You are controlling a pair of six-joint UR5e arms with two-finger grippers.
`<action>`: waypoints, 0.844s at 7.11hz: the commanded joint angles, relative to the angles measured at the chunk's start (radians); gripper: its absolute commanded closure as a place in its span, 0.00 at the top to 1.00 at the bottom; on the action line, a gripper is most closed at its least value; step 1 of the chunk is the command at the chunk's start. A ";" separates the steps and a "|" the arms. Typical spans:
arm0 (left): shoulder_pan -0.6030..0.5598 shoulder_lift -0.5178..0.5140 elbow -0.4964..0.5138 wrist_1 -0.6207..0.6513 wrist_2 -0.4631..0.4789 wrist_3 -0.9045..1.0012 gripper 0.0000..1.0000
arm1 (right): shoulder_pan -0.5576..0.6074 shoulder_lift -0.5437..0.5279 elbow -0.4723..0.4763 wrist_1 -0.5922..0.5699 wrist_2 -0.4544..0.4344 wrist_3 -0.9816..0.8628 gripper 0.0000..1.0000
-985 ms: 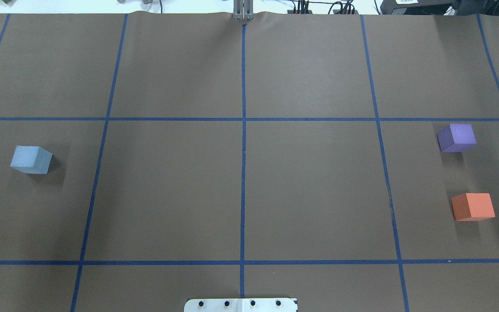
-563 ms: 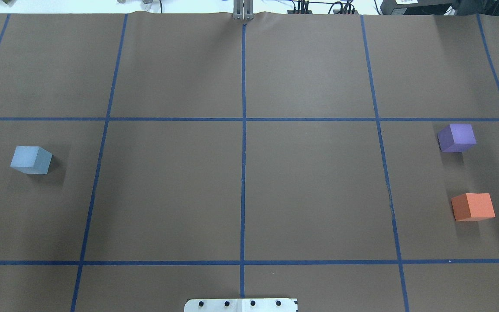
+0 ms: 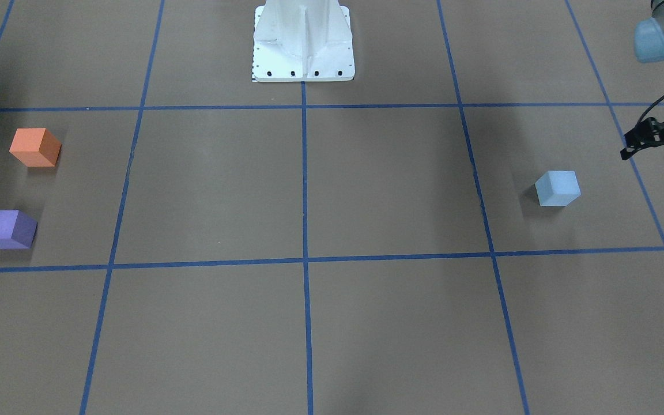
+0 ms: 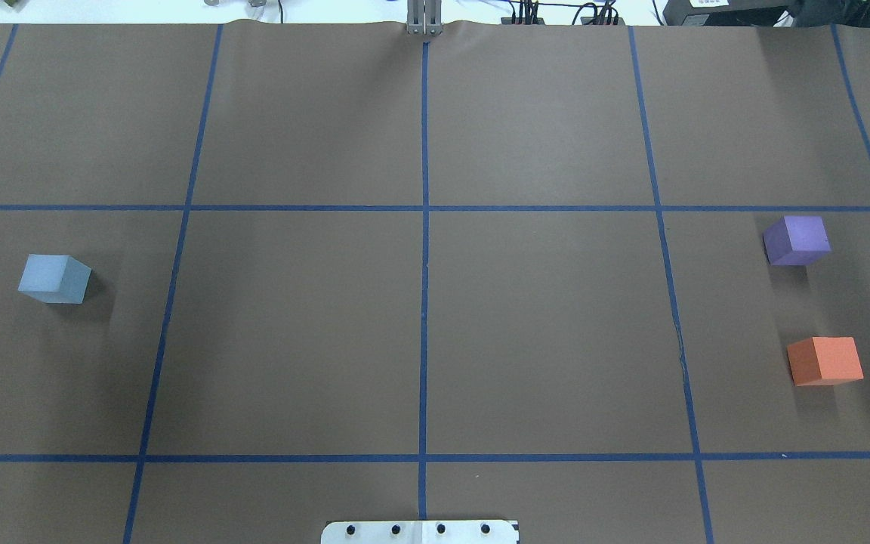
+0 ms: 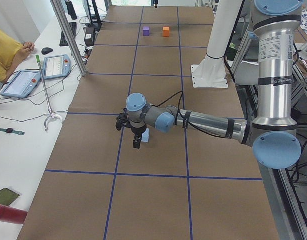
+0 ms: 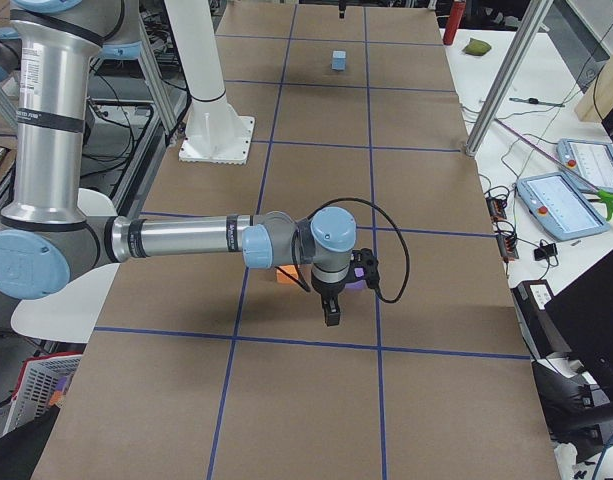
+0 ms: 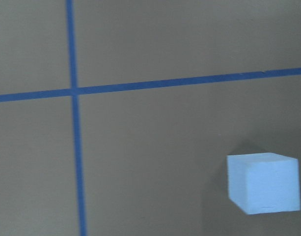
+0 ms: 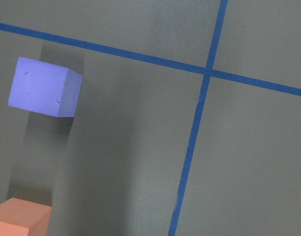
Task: Place blue block between orange and purple blocks
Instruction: 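Lower the left gripper onto the light blue cube and close it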
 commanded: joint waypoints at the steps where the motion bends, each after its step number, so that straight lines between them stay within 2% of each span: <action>1: 0.152 -0.067 0.011 -0.020 0.051 -0.154 1.00 | 0.000 0.001 0.002 0.001 0.005 0.001 1.00; 6: 0.189 -0.101 0.107 -0.021 0.044 -0.180 1.00 | 0.000 -0.010 0.000 0.001 0.039 0.001 1.00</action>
